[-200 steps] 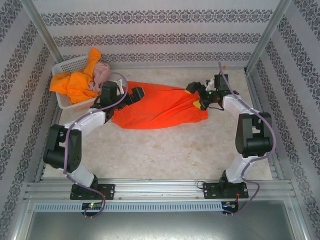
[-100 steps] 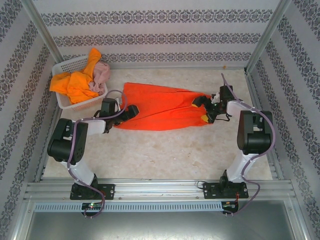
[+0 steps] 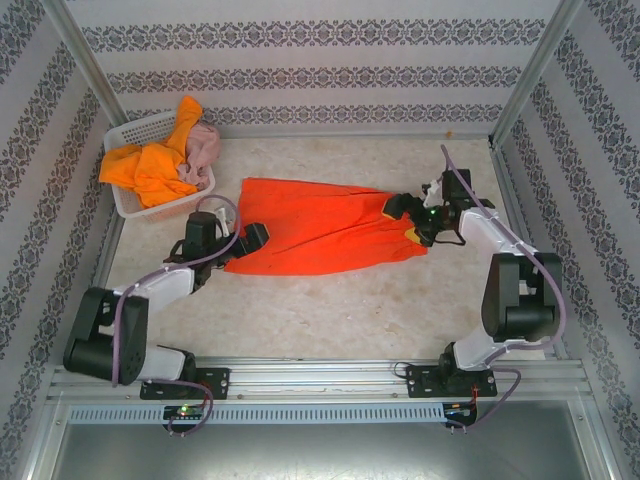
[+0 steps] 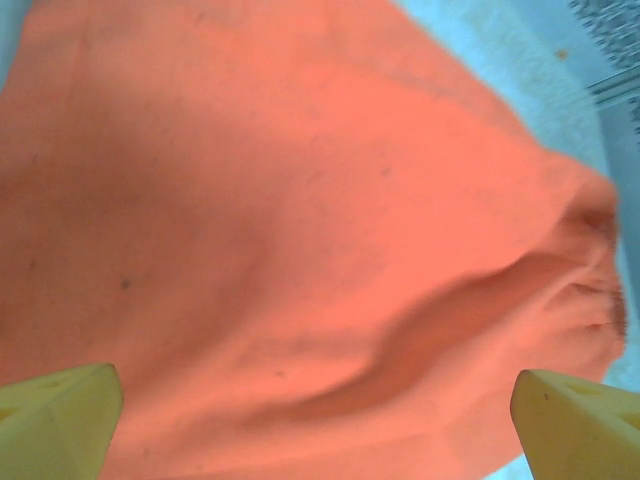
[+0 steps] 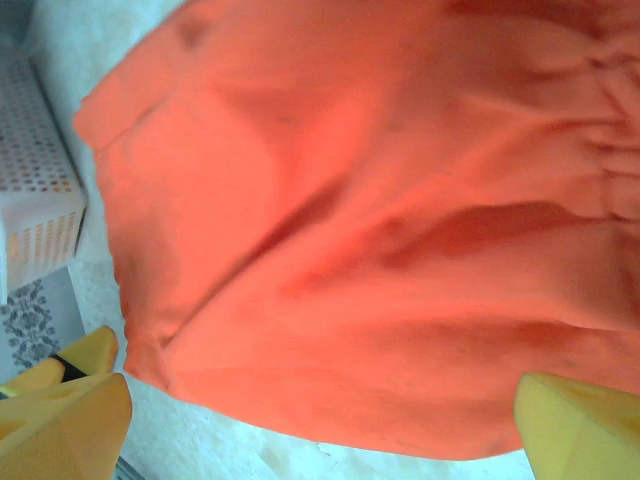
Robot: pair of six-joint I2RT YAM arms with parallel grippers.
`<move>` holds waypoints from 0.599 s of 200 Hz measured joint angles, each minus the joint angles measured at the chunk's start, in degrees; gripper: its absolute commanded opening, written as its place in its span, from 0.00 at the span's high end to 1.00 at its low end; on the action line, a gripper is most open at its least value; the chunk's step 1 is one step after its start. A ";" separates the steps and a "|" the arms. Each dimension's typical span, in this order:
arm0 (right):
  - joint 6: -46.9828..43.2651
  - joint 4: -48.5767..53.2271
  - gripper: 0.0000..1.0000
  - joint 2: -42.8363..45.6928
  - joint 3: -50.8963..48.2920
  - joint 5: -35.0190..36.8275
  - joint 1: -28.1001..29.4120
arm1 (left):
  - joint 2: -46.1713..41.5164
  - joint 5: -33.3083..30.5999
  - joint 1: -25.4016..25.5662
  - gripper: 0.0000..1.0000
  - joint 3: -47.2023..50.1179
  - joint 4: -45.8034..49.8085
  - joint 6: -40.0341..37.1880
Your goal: Fold and stack the shorts
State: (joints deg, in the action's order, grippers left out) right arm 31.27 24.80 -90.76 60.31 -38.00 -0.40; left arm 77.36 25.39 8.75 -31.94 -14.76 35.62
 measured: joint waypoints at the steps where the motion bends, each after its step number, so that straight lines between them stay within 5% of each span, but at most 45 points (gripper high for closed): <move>1: -0.13 -0.02 0.02 0.11 0.35 0.07 0.13 | -0.26 0.00 0.00 0.00 -0.04 0.00 -0.07; 44: -1.64 -0.20 0.02 -2.93 10.38 1.11 3.72 | -2.71 0.24 -0.15 0.00 -1.11 -0.22 -1.14; 120: -0.83 -1.57 0.02 -23.23 26.12 -0.09 6.19 | 3.76 0.33 -0.15 0.00 4.61 -4.09 -0.02</move>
State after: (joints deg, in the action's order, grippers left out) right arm 30.44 23.22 -113.99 86.43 -38.09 5.78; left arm 81.12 25.71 8.60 -27.33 -18.85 35.59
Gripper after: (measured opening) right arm 0.978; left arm 0.999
